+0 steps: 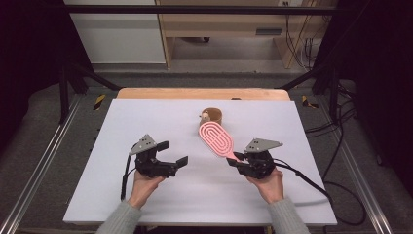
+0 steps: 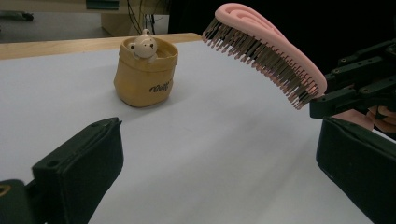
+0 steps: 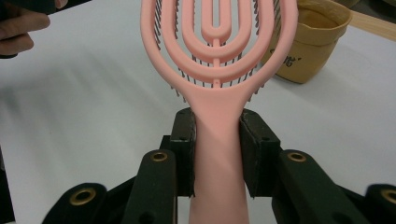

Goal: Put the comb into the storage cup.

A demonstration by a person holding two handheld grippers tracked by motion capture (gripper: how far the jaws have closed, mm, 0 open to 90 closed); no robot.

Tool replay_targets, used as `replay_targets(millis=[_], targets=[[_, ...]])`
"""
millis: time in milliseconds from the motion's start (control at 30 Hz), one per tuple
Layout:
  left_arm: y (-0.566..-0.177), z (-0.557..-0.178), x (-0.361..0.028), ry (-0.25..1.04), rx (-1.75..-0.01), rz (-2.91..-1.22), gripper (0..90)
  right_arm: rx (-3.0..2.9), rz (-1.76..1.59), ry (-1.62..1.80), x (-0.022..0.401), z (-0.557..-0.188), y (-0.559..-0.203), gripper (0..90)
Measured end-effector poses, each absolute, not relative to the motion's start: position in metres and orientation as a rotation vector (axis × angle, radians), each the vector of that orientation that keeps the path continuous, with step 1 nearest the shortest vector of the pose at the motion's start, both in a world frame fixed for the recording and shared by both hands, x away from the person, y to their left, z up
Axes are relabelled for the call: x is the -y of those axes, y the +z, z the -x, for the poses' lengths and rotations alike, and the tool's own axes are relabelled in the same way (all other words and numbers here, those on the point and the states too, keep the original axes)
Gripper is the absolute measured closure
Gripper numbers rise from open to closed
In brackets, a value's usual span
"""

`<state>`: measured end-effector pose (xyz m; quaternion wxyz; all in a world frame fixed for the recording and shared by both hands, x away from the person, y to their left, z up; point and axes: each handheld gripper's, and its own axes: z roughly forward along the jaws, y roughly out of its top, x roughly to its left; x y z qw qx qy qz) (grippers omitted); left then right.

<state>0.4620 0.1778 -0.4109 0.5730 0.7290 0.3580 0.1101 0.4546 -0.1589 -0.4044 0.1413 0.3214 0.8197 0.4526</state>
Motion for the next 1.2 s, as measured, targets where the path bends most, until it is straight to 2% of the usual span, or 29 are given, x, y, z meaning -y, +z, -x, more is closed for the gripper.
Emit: replay_targets(millis=[1200], targets=[[-0.406, -0.467, -0.147, 0.152, -0.844, -1.624, 0.0, -2.359, -0.914, 1.322, 0.154, -0.453, -0.404, 69.3]])
